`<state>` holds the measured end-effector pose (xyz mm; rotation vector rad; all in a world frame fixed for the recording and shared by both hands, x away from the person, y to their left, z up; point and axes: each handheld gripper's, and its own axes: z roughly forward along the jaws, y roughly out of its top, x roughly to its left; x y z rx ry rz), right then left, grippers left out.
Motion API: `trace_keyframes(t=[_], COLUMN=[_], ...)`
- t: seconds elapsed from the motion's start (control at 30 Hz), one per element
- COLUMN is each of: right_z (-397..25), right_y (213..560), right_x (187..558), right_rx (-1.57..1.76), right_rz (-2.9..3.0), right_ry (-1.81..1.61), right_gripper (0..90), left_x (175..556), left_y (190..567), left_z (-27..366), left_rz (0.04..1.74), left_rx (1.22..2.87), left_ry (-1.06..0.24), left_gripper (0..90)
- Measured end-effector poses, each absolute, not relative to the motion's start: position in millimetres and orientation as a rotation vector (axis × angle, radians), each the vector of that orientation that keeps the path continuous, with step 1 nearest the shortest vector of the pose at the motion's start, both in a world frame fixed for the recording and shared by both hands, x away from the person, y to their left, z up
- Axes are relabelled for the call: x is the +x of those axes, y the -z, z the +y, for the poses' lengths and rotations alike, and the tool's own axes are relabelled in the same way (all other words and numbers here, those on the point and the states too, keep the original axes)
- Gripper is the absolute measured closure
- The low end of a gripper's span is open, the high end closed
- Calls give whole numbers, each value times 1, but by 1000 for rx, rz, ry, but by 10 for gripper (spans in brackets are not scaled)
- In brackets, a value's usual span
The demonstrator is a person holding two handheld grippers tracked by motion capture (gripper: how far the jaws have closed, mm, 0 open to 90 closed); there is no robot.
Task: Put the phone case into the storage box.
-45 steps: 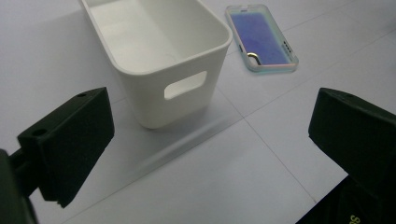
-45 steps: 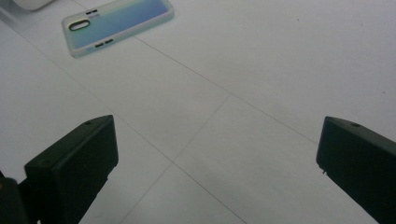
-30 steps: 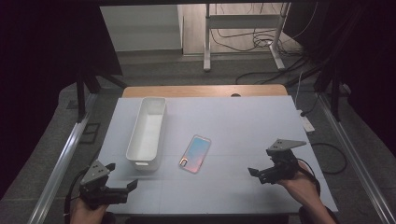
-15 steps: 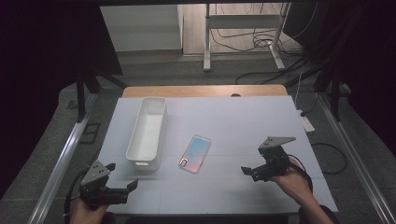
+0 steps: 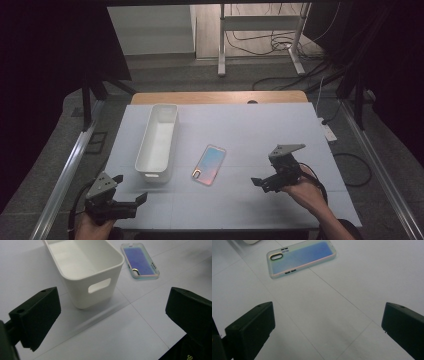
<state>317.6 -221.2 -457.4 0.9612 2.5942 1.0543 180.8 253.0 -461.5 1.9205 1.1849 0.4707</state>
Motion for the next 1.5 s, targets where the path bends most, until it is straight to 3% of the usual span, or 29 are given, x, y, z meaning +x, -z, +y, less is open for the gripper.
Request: trace_keyframes(t=[1.5], right_z=[-174], right_y=[463], right_x=[339], right_rx=[894], right_rz=[2676], right_ry=[-1023], right_gripper=[0], left_x=[181], left_y=[462], left_z=[254], left_rz=[1189], left_rx=[1915], left_ry=[-468], left_gripper=[11])
